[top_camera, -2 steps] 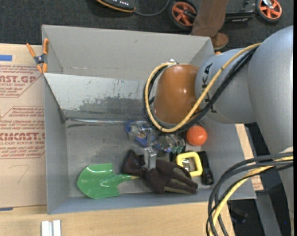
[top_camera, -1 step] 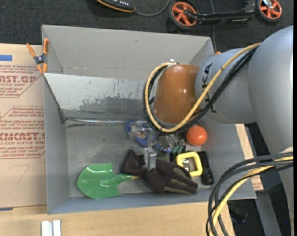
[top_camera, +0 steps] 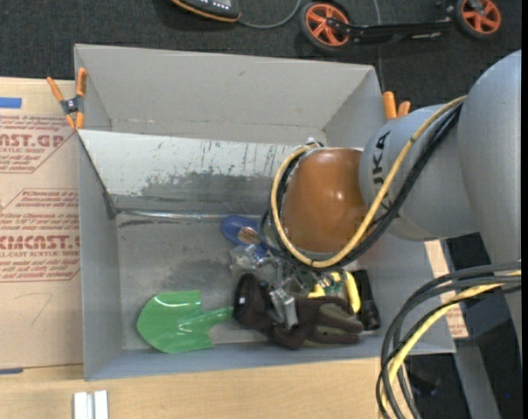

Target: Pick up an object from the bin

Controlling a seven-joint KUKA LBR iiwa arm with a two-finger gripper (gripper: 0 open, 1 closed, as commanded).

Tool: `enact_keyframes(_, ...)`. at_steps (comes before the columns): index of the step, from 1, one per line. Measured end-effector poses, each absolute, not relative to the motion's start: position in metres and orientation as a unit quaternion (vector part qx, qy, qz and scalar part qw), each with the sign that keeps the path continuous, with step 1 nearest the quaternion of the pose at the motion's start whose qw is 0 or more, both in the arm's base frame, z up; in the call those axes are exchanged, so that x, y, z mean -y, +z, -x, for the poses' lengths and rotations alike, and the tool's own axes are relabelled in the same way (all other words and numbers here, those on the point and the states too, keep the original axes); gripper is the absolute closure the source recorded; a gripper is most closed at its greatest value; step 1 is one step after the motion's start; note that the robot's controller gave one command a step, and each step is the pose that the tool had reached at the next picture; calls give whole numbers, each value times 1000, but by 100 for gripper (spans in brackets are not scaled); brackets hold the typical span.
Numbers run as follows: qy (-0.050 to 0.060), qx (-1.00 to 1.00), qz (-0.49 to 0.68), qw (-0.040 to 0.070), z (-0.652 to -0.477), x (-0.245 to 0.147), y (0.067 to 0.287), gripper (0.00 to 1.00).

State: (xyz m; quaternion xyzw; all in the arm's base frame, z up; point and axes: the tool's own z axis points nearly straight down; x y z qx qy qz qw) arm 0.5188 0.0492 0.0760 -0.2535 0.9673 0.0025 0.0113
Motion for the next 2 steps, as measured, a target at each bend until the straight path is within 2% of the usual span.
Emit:
enact_keyframes(1, 2, -957, 290, 7, -514, -72, 71, 100)
enact_keyframes(2, 2, -957, 291, 7, -514, -72, 71, 100)
